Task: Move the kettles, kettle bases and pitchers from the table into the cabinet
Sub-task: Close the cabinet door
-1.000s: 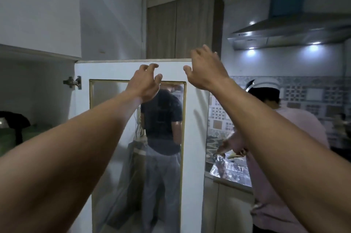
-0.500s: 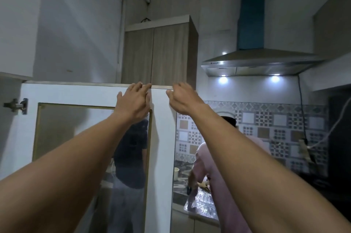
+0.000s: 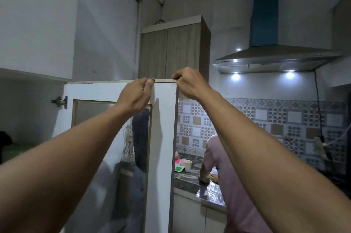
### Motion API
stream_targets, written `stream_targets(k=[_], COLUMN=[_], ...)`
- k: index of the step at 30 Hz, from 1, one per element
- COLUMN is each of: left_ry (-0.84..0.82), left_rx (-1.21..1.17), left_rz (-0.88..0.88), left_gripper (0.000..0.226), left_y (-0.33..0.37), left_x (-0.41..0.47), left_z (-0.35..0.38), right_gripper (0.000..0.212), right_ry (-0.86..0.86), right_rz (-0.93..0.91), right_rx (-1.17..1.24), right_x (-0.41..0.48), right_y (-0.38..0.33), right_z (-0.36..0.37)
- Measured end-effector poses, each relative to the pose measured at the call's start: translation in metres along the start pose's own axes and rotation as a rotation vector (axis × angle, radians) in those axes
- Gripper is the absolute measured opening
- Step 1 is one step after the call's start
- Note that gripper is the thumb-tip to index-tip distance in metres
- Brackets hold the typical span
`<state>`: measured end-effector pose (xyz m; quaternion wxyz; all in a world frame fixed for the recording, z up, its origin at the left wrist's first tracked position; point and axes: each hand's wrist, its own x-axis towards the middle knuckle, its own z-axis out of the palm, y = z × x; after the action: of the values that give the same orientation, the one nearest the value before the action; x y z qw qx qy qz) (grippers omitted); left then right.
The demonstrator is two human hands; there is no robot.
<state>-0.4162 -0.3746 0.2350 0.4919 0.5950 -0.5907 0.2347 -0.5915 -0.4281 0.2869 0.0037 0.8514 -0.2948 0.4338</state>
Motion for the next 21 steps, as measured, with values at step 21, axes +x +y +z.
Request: stream_targets(k=[21], left_ry=[0.225], left_rx=[0.225], left_rz=[-0.044], left_gripper=[0.049], left_y=[-0.004], left_x=[-0.145], left_z=[-0.284], right_gripper=[0.034], right_ry=[-0.211], right_rz=[-0.353], right_rx=[0.787], right_x=[-0.054], right_y=[-0.251], right_z=[0.097])
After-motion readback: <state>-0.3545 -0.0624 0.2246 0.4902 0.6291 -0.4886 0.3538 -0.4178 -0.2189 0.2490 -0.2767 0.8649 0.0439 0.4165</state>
